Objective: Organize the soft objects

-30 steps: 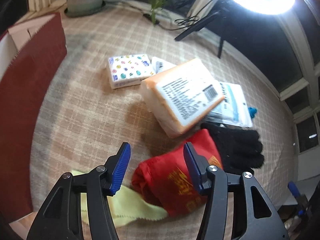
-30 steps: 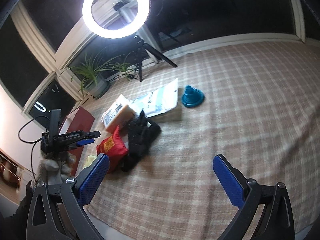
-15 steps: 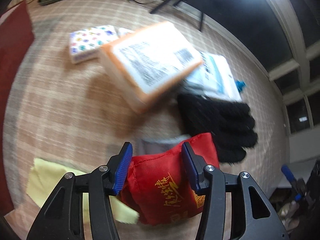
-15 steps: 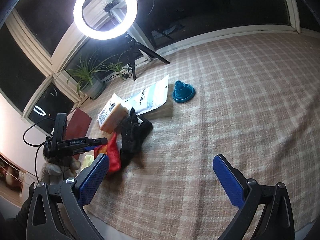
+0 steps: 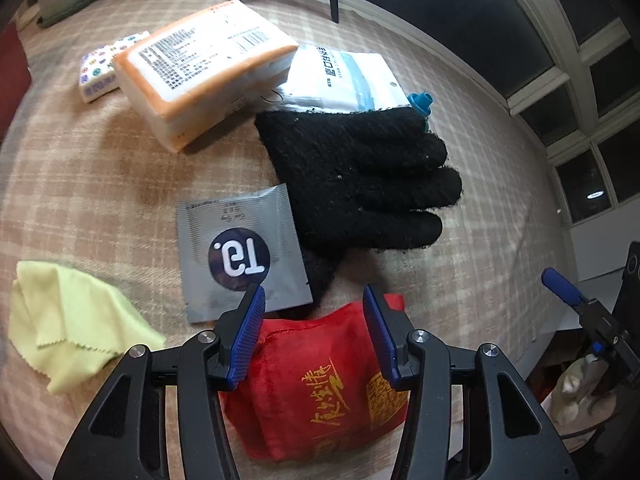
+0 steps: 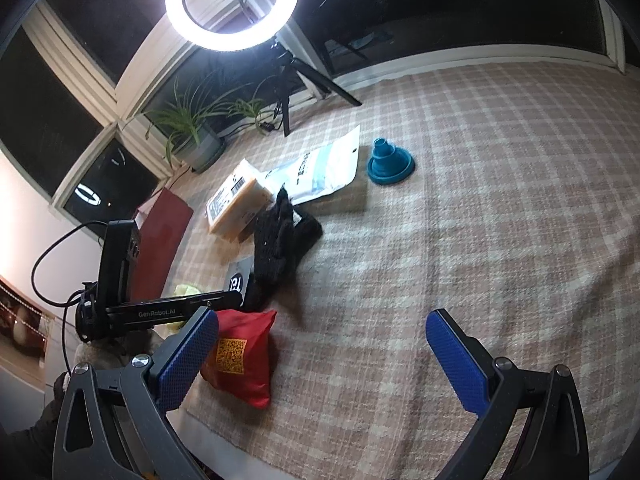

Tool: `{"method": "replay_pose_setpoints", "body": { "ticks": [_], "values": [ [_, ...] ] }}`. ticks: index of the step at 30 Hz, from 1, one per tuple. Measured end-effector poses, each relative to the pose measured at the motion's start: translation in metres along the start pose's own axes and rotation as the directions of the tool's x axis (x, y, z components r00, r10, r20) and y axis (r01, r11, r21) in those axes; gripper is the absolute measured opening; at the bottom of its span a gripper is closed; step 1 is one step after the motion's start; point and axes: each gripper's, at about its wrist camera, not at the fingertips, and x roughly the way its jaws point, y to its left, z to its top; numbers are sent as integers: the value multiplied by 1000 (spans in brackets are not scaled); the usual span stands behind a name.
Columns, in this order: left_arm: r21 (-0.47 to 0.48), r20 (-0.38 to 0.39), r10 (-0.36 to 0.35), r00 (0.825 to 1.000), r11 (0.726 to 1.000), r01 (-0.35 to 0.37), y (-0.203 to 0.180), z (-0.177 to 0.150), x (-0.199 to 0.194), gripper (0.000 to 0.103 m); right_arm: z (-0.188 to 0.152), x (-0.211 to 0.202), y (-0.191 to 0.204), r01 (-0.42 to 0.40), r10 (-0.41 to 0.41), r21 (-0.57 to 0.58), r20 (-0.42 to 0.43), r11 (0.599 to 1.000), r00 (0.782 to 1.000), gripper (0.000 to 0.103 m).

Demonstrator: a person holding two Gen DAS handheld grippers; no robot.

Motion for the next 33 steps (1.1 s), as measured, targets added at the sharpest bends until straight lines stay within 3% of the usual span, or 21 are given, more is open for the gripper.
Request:
{"method": "replay_pose_setpoints", "body": {
  "ticks": [9,18,27,33],
  "values": [
    [-41,86,-28,996,999,32,18,-33,-42,66,-7,22,11,-41,36,-57,-87,998,996,102],
    [-9,-1,-71,997,997,71,20,-62,-24,67,-14,68,33,-137,123,-49,-228,989,966,102],
    [-17,-27,-147,989,989,146,25,-60,-8,67,-24,111,51,-202,189,-2,-343,979,920,85],
    [-16,-40,-186,982,982,186,29,-61,-4,66,-32,129,50,-219,232,77,-387,973,893,62]
  ]
}}
